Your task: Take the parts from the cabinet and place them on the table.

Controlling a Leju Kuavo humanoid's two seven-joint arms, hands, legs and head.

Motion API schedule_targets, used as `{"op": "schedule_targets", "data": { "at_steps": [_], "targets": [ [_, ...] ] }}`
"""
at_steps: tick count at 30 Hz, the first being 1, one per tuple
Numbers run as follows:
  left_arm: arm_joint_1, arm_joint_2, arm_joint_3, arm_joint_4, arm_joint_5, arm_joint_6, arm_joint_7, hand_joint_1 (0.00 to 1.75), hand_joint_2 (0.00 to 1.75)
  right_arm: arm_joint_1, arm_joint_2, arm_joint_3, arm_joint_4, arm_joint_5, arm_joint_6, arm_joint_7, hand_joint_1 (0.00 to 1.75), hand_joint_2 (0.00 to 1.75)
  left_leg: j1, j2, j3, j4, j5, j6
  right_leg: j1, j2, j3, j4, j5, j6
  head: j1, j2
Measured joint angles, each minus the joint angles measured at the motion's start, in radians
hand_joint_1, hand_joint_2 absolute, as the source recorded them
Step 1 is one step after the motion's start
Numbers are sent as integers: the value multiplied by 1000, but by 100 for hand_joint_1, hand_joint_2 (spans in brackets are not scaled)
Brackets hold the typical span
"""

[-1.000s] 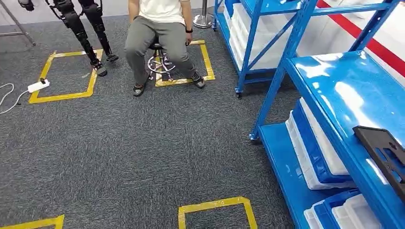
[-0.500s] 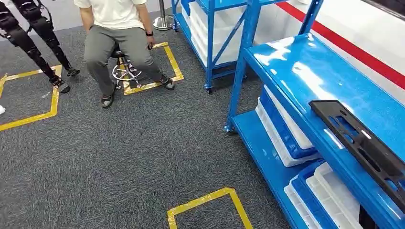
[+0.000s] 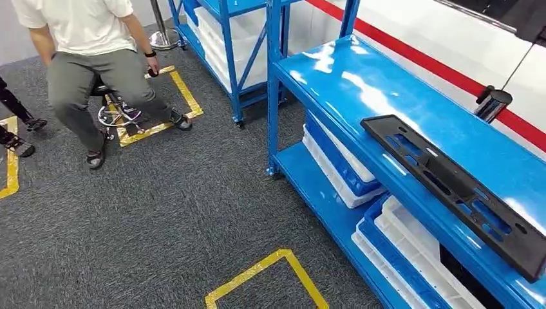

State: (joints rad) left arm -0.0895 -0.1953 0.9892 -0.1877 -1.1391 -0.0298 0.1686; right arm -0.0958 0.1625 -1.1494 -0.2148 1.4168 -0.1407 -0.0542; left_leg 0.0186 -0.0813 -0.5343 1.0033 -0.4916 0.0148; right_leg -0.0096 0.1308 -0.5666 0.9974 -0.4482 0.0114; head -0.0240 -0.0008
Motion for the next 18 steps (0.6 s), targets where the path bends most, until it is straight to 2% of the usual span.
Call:
{"op": "schedule_targets", "data": {
  "at_steps": [1,2,3,4,5,6,7,8,9,10,11,12,13,14,15,17,18],
  "targets": [
    [-1,0,0,0,1,0,0,0,0,3,0,0,0,0,0,0,0,175,-5,11,0,-1,2,4,-2,12,-5,-5,5,10,0,0],
    [-1,0,0,0,7,3,-2,0,0,4,-1,0,0,-1,0,0,0,175,-3,25,4,-13,9,13,1,24,-16,-8,7,18,0,0],
    [-1,0,1,0,14,9,-7,0,0,4,-2,0,0,-2,0,0,0,175,1,43,7,-25,17,21,1,-20,-17,11,-2,16,2,0],
    [-1,1,2,0,22,12,-15,0,0,4,-2,0,-1,-3,-3,0,0,175,-1,52,10,-30,18,29,4,-78,-38,47,-24,12,2,0],
    [0,3,5,0,34,15,-27,0,0,2,-5,0,-2,-7,-3,0,0,175,-2,71,10,-29,18,29,3,-104,-78,120,-62,7,9,0],
    [1,7,9,0,44,17,-43,0,0,0,-7,0,-3,-11,-2,-2,0,175,-4,90,9,-29,18,29,3,-114,-122,209,-98,4,11,0],
    [1,11,15,0,53,18,-56,0,0,0,-8,0,-3,-17,0,-5,0,175,-5,108,7,-28,18,29,2,-116,-156,283,-123,6,11,0],
    [1,17,20,0,59,18,-65,0,0,2,-10,0,-5,-21,3,-7,0,175,-6,123,7,-28,17,29,2,-117,-169,314,-125,12,11,0],
    [1,22,25,0,61,18,-71,0,0,4,-12,0,-5,-24,6,-7,0,175,-6,137,8,-28,16,29,1,-119,-154,291,-111,20,11,0],
    [0,27,29,-1,63,18,-72,0,0,6,-14,0,-6,-25,8,-7,0,175,-6,150,9,-28,15,27,0,-125,-113,222,-83,31,12,0],
    [0,29,30,-1,63,18,-74,0,0,7,-16,-1,-7,-26,10,-7,0,175,-6,161,11,-28,14,25,-1,-139,-59,125,-49,39,12,0],
    [0,32,31,-1,66,17,-81,0,0,6,-19,-1,-8,-37,18,-13,0,175,-6,171,13,-26,11,20,-1,-181,0,24,-22,43,12,0],
    [0,36,33,-2,68,15,-89,0,0,4,-22,-2,-9,-51,32,-23,0,175,-12,180,17,-24,7,15,4,-214,7,-6,-21,30,11,0],
    [0,38,35,-2,69,9,-96,0,0,0,-26,-4,-10,-62,49,-32,0,175,-15,189,17,-23,2,6,12,-205,18,-11,-14,22,11,0],
    [-1,44,36,-2,62,0,-107,0,0,1,-29,-6,-10,-70,71,-41,0,175,-14,199,22,-24,-1,1,11,-190,6,-11,-14,12,9,0],
    [-5,48,35,-2,38,-28,-139,0,0,7,-40,-14,-10,-82,118,-60,0,175,-11,220,32,-28,-3,-8,13,-169,5,-14,-13,0,10,0],
    [-6,51,33,-2,34,-45,-154,0,0,8,-43,-17,-10,-88,134,-68,0,175,-3,193,29,-20,-11,-18,-10,-157,21,-18,-7,-9,9,0]
  ]
}}
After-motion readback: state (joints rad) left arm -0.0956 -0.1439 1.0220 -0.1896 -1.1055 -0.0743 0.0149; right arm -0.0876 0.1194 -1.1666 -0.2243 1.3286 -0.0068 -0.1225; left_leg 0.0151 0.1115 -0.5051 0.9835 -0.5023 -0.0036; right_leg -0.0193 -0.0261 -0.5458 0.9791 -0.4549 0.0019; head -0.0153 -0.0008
